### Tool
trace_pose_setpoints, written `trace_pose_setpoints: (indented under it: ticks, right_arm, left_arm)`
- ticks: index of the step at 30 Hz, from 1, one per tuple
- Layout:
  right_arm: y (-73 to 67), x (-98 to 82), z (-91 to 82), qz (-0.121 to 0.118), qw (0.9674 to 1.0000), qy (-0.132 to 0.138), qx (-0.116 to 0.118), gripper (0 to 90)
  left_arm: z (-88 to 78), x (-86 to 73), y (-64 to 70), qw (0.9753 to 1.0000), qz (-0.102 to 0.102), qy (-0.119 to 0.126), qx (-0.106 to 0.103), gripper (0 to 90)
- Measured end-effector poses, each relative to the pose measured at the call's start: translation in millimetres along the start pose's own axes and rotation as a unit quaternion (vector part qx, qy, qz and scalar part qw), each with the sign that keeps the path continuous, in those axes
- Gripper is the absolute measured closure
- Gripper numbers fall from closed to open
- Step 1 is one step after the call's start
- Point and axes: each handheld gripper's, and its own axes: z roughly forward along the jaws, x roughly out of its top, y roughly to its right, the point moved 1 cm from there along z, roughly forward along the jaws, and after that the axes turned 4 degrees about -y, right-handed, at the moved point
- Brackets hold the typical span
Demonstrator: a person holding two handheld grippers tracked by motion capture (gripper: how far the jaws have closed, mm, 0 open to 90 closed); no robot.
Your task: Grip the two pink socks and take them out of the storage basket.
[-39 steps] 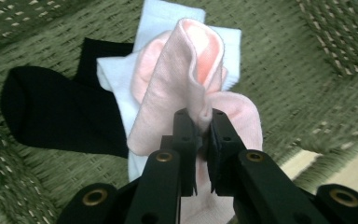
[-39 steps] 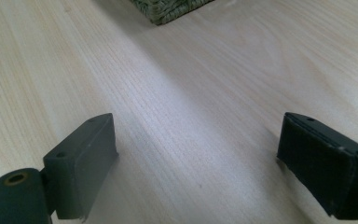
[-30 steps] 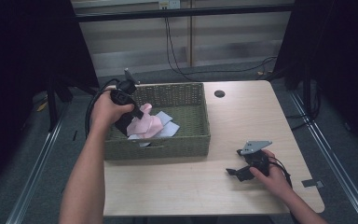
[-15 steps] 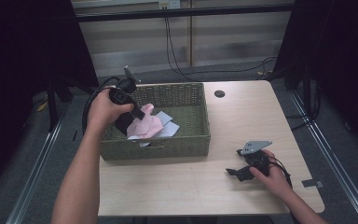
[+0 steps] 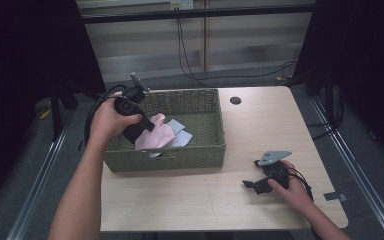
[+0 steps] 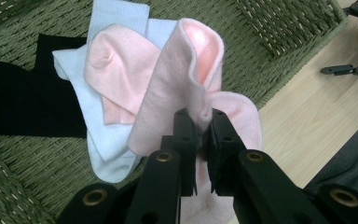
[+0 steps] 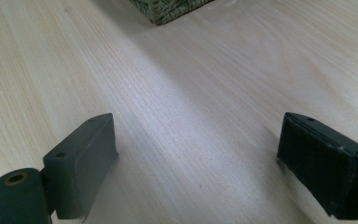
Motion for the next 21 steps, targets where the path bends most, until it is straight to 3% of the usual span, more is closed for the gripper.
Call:
trace_pose_setpoints:
  ticks: [13, 21]
  right_arm:
    - [0.1, -0.1, 0.1, -0.001, 1.0000, 0.000, 0.000, 10.7]
    - [0.1, 0.0, 0.1, -0.001, 1.0000, 0.000, 0.000, 10.7]
  left_arm:
    - [0.4, -10.3, 9.3, 0.9998, 0.014, -0.010, -0.008, 83.3]
    - [-4.4, -19.9, 19.4, 0.9996, 0.027, 0.000, -0.012, 83.3]
